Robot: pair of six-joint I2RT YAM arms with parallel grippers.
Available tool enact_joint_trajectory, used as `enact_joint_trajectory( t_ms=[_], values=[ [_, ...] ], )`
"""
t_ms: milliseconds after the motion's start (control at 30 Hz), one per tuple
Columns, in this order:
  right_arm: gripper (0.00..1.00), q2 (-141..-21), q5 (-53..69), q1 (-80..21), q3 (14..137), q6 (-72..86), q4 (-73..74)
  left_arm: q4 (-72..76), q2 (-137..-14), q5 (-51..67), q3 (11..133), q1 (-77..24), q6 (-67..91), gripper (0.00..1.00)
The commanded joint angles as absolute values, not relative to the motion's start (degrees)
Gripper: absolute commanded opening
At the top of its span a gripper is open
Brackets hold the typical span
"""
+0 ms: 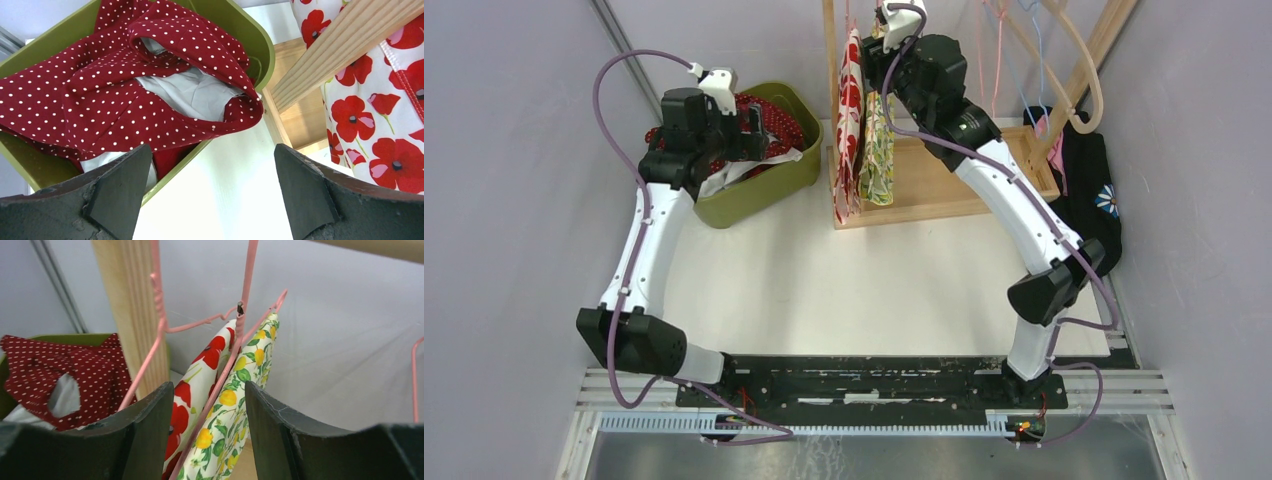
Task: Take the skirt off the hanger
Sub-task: Pick up the hanger from the clothesline.
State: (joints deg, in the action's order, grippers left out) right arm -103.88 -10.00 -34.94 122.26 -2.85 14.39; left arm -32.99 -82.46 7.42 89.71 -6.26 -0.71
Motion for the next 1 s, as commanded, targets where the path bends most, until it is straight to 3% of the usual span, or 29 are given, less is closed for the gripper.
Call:
enact_joint_trajectory(
  t_ms=[0,267,467,533,600,633,967],
  values=[
    [0.6,-107.54,-17.56,-35.01,127.67,-5.34,9.13,-32.49,-79.16,6.75,90.22,-6.65,-3.05,0.99],
    [0.56,-111.44,-20.33,-34.96,132.14,-6.47,6.85,-32.9,-78.8,5.83,89.51,-7.12,-3.72,0.99],
    [0.4,-110.45,-23.39,-34.82,130.24,-8.57,6.08,-33.27,-78.75,4.86,89.2,-7.12,-4.14,0.99],
    [0.29,-110.08,-23.58,-34.7,129.38,-8.65,6.09,-33.25,-78.71,4.82,89.04,-7.18,-4.22,0.99],
    [0.06,-109.96,-23.84,-34.55,128.33,-8.53,6.41,-33.28,-78.75,4.83,88.83,-7.18,-4.22,0.99],
    [0.01,-109.88,-24.12,-34.53,127.94,-8.53,6.47,-33.31,-78.73,4.72,88.79,-7.19,-4.22,0.99],
    [0.01,-109.72,-21.9,-34.09,129.31,-10.44,8.04,-33.3,-78.84,3.82,88.81,-7.2,-4.39,0.99]
  ],
)
